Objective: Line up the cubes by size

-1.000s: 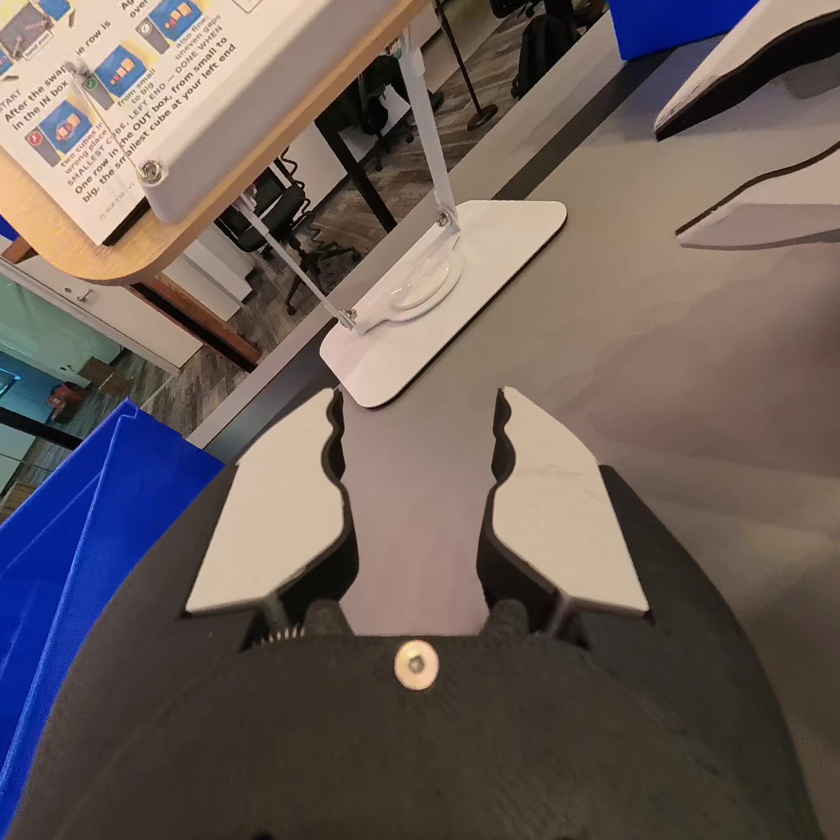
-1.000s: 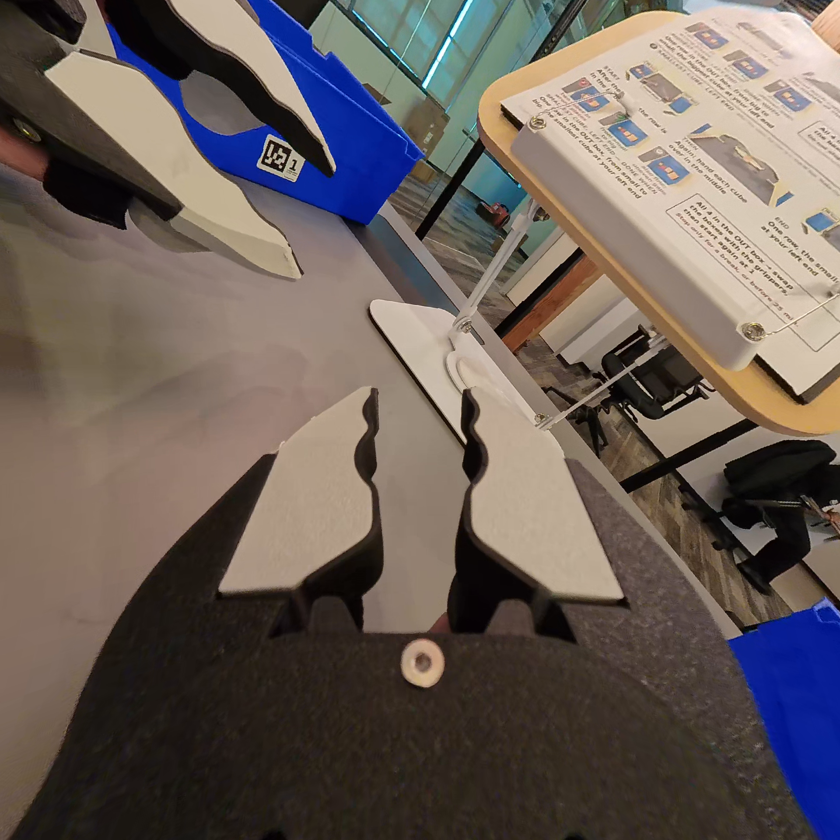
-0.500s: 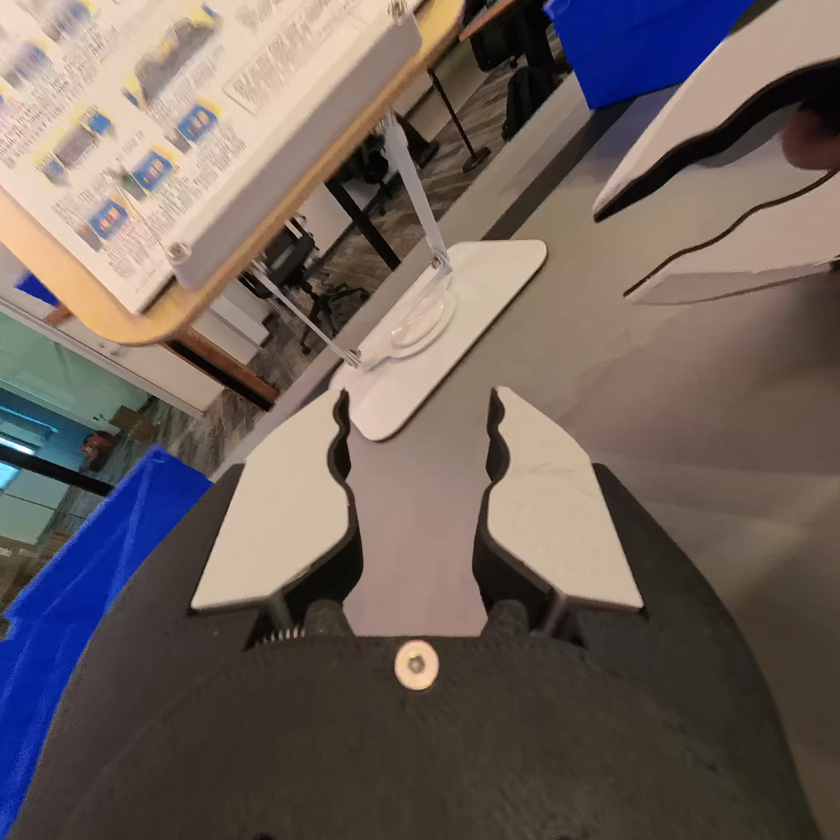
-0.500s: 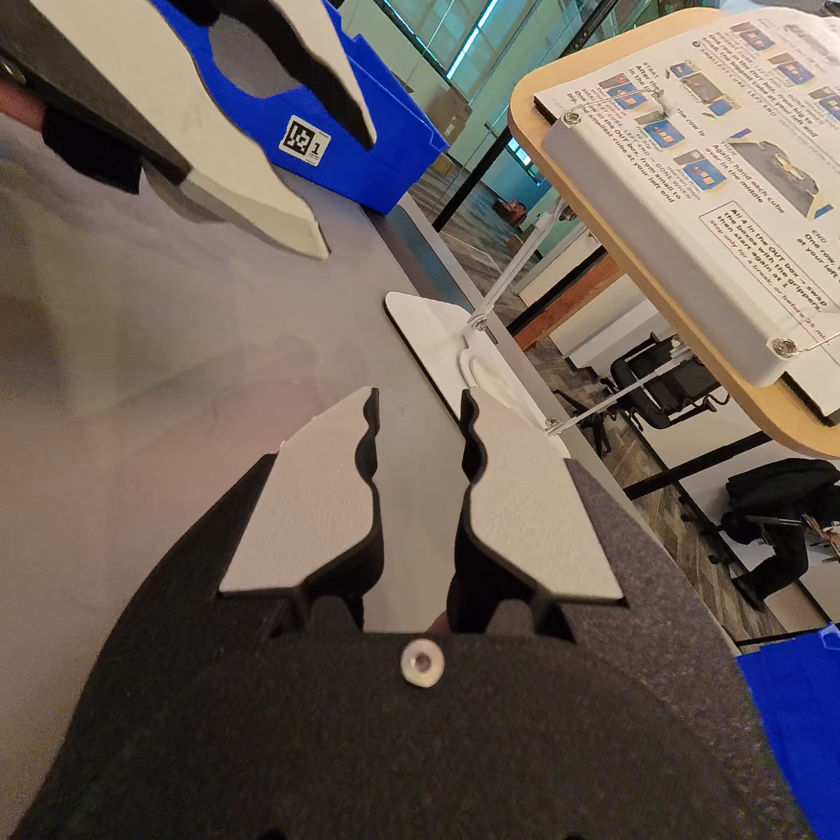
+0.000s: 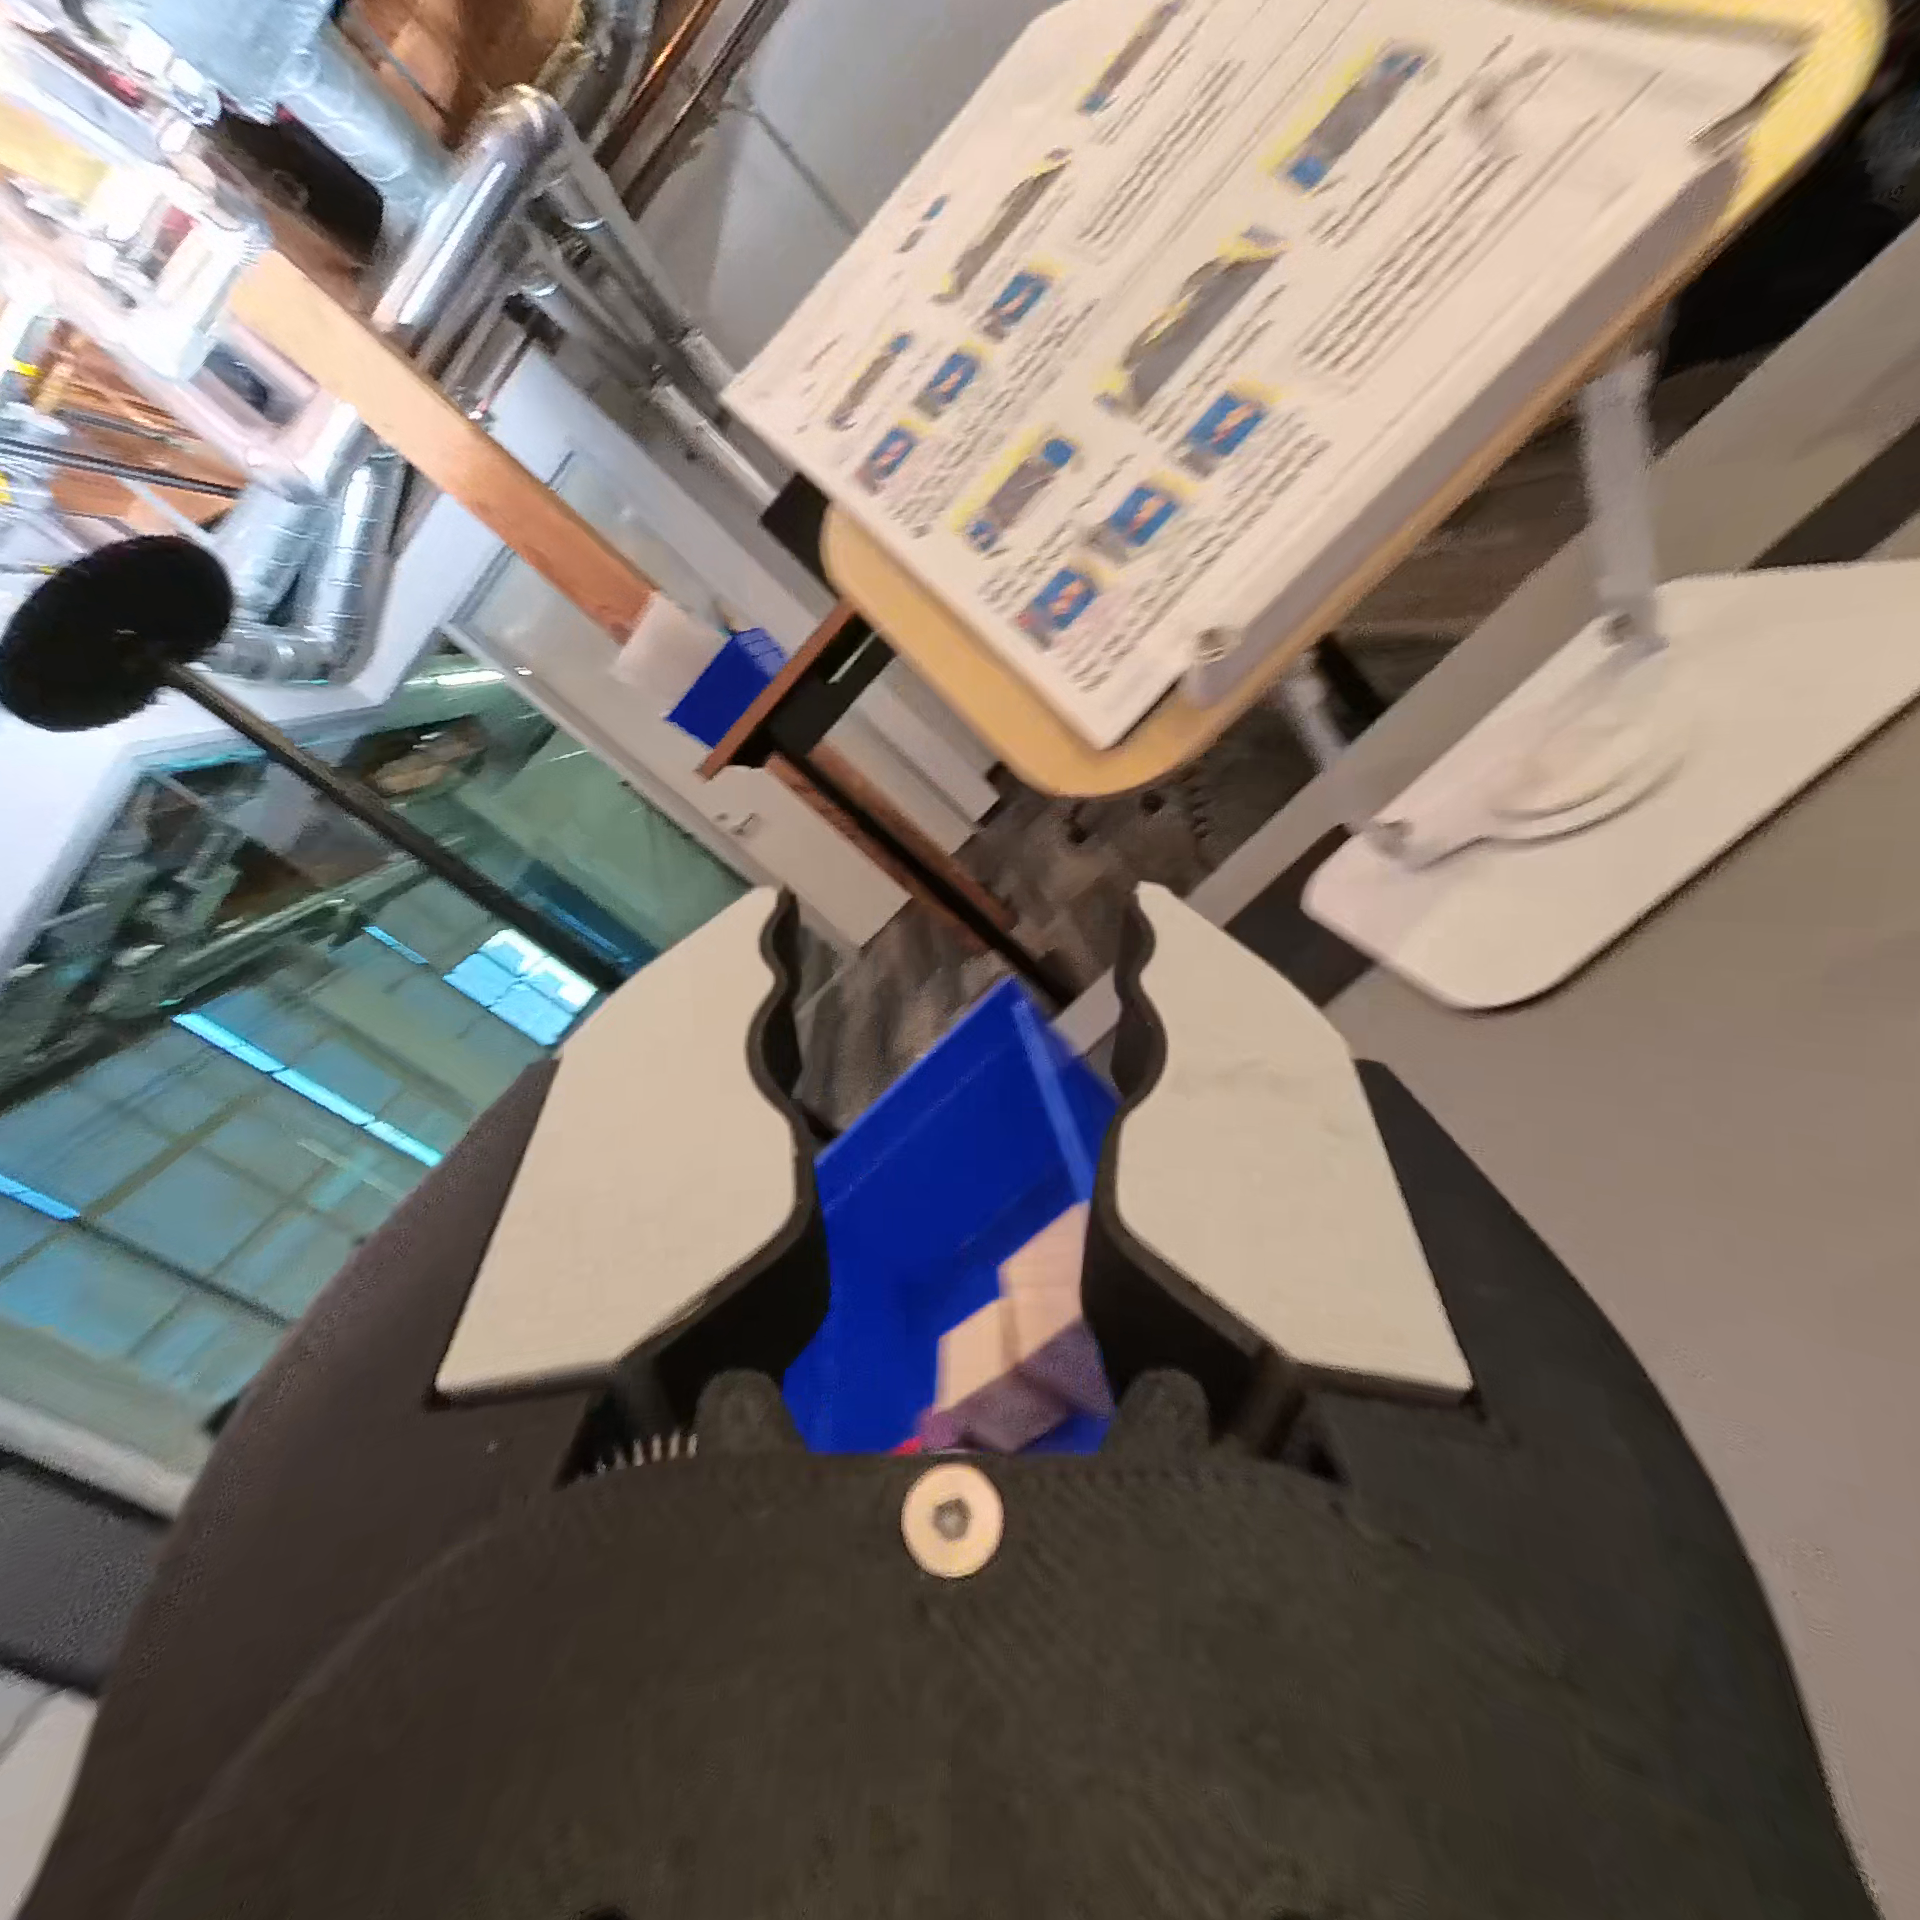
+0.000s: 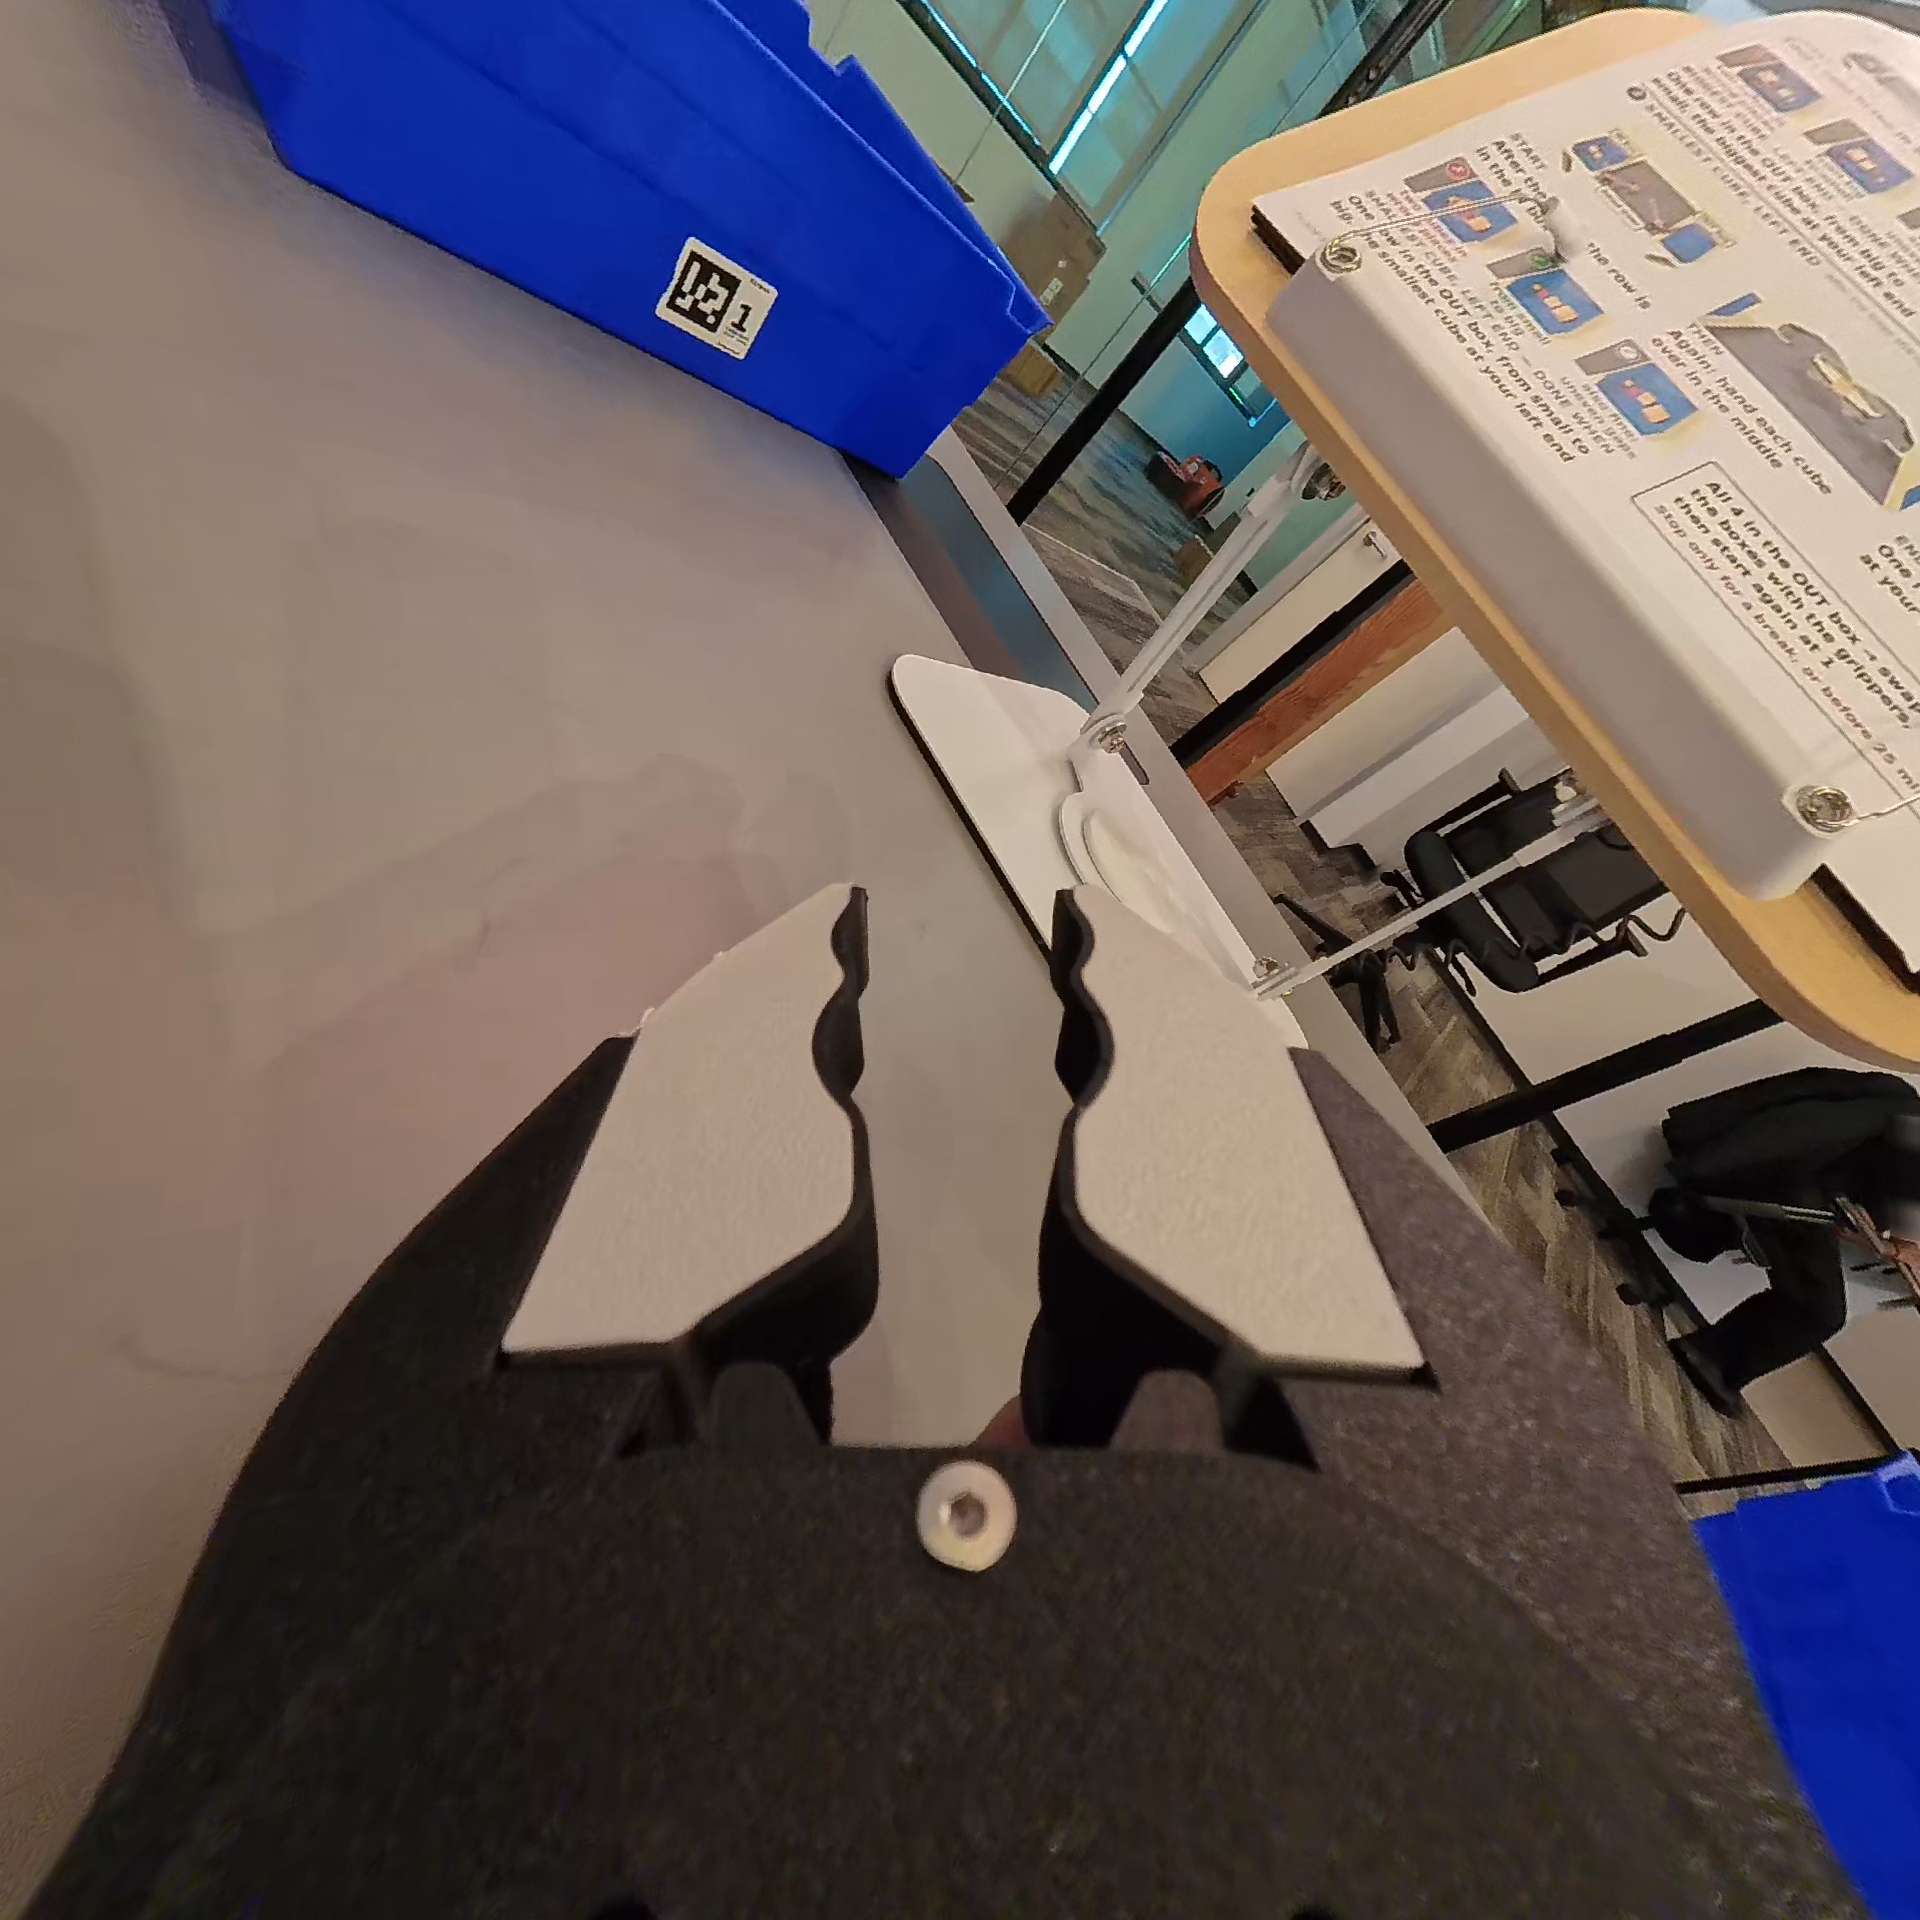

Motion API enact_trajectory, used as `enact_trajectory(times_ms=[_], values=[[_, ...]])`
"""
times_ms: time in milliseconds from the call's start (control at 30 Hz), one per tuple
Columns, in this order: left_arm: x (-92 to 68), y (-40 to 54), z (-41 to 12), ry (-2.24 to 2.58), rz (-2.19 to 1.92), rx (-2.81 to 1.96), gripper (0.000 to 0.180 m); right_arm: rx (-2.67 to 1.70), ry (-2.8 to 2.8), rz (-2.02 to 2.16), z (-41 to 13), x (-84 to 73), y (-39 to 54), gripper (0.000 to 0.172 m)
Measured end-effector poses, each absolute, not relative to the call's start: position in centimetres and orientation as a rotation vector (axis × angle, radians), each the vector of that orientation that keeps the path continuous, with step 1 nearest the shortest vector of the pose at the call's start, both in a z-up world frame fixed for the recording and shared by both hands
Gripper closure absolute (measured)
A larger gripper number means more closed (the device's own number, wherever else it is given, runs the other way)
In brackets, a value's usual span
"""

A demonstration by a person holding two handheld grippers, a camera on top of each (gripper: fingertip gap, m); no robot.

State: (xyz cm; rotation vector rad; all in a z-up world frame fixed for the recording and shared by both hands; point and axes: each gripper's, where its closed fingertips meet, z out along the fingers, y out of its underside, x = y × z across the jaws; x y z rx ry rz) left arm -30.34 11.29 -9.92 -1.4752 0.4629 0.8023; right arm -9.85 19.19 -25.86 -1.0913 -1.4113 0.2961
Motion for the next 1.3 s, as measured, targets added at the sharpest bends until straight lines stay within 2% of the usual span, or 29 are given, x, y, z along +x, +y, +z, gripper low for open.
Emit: enact_trajectory(times_ms=[133, 333, 400, 633, 900, 1167, 1300], values=[[-36.2, 10.9, -8.2, 0.531, 0.896, -1.580, 0.122, -1.091, -1.415, 0.298, -25.9, -9.8, 19.2, 0.139], [-44.7, 11.6, -9.3, 0.685, 1.049, -1.804, 0.121, -1.086, -1.426, 0.292, -26.1, -9.9, 19.1, 0.139], [-46.4, 11.7, -10.9, 0.782, 1.020, -1.914, 0.124, -1.085, -1.429, 0.291, -26.1, -9.9, 19.0, 0.139], [-49.6, 12.5, -15.1, 1.010, 0.964, -2.110, 0.114, -1.082, -1.449, 0.282, -26.3, -10.0, 18.9, 0.139], [-47.0, 14.5, -23.0, 1.310, 0.729, -2.263, 0.097, -1.076, -1.462, 0.275, -26.5, -10.1, 18.8, 0.139], [-45.7, 17.4, -28.2, 1.486, 0.565, -2.356, 0.096, -1.074, -1.466, 0.275, -26.5, -10.2, 18.7, 0.139], [-45.7, 17.5, -30.0, 1.520, 0.476, -2.427, 0.106, -1.074, -1.467, 0.276, -26.5, -10.2, 18.6, 0.139]])
